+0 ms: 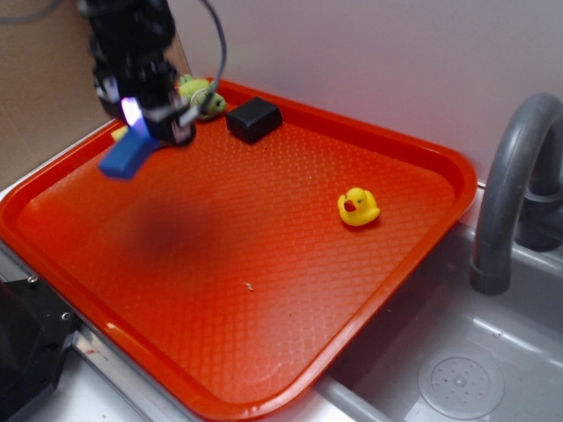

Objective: Grab the blue block.

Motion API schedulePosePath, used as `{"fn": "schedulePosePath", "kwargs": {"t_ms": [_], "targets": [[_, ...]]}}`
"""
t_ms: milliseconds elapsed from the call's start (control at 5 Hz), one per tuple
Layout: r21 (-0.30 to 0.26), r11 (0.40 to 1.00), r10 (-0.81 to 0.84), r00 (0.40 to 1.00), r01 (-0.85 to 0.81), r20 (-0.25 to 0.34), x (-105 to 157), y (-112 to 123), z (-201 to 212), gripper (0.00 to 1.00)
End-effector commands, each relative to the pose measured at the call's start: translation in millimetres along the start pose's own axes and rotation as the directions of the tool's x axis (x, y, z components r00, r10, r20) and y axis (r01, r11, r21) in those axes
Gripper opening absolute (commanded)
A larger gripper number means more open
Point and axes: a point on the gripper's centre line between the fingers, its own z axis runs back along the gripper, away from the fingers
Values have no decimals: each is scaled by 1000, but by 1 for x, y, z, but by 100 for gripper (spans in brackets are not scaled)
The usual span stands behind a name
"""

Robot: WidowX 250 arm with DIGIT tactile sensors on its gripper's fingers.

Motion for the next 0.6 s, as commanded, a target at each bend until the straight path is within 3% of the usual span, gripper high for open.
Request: {"fn": "schedulePosePath", "kwargs": {"t_ms": [0, 400], "targets": [[-59, 998, 19, 994, -12, 110, 20, 1, 70, 0], [-60, 998, -21, 990, 30, 141, 42, 12, 58, 0]]}}
